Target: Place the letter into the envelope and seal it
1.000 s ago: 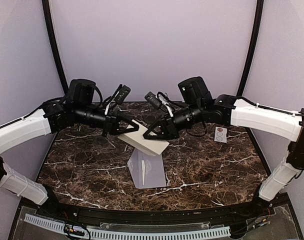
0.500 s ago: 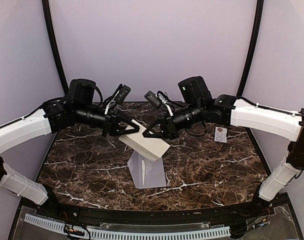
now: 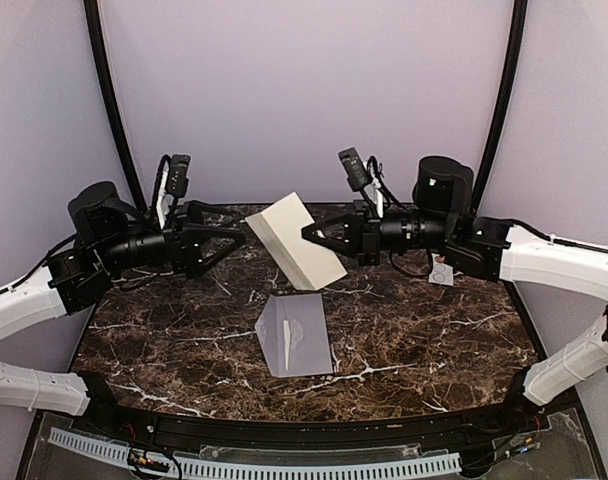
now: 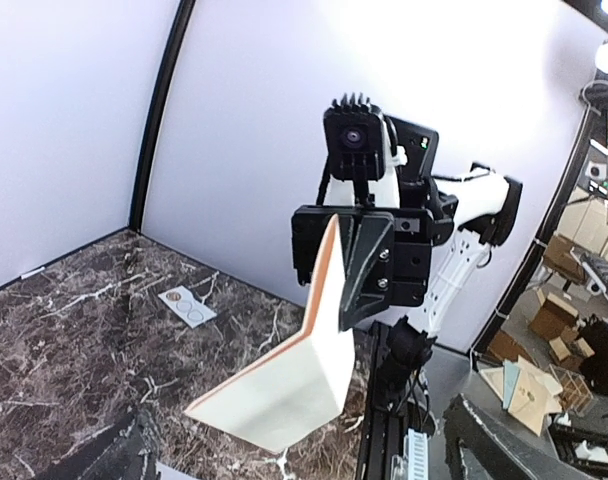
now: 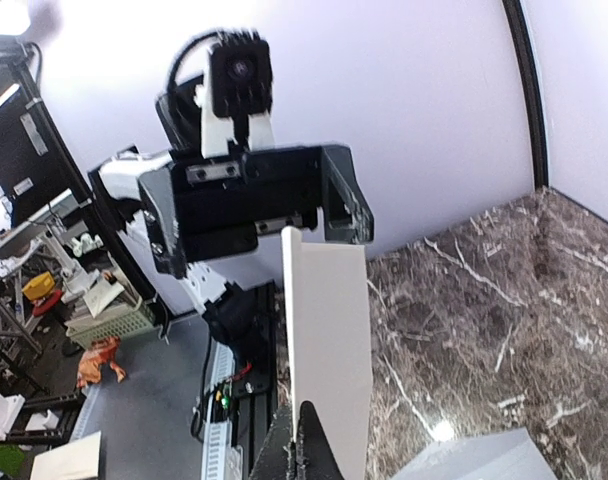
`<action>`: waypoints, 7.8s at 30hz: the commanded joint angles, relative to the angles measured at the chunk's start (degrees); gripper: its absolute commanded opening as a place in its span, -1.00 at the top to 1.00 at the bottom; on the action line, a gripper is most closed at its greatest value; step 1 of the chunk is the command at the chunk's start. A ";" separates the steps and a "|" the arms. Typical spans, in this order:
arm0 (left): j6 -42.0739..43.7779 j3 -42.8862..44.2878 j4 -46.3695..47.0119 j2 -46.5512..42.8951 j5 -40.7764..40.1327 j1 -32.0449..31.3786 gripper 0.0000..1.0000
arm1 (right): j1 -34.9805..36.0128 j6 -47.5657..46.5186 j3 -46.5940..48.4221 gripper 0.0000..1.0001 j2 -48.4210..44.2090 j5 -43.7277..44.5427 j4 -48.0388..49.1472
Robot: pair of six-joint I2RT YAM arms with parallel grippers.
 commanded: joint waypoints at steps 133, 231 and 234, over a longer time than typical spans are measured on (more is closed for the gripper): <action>-15.14 -3.92 -14.87 15.95 -5.03 0.05 1.00 | -3.16 13.49 -13.35 -0.60 -5.29 21.17 -1.71; -22.86 -9.07 -9.87 36.49 -10.74 4.27 1.00 | 1.60 25.48 -10.86 -0.41 25.19 25.69 -4.09; -22.89 -8.92 -9.87 36.85 -10.55 4.31 1.00 | 1.80 25.59 -10.77 -0.40 25.46 25.67 -3.99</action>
